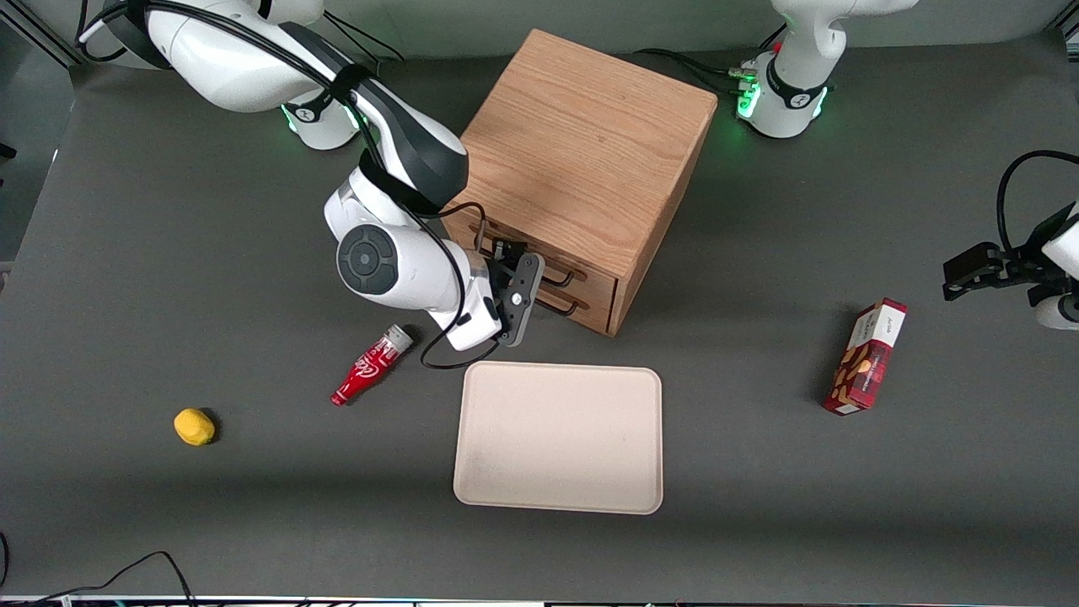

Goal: Open upper drawer
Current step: 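Pull the handle with the right gripper, sliding the drawer out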

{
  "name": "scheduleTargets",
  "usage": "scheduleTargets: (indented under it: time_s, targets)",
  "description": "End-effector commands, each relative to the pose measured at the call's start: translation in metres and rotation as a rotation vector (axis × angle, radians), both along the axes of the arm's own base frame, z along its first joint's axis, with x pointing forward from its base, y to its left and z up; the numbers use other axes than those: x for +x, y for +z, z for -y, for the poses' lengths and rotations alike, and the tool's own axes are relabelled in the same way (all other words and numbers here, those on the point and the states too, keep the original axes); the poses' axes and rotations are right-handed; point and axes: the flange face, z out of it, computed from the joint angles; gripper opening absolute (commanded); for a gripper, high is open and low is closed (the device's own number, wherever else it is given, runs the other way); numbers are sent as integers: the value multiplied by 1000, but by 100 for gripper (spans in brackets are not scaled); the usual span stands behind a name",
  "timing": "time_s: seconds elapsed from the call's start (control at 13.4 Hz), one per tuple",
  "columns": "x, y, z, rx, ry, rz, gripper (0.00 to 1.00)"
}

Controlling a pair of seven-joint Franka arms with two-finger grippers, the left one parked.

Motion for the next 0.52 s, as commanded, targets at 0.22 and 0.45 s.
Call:
scheduleTargets:
  time_s: [0.22, 0.45]
  targets:
    - [33, 9, 25, -57, -41, 100, 100]
    - [52, 13, 44, -64, -82, 122, 100]
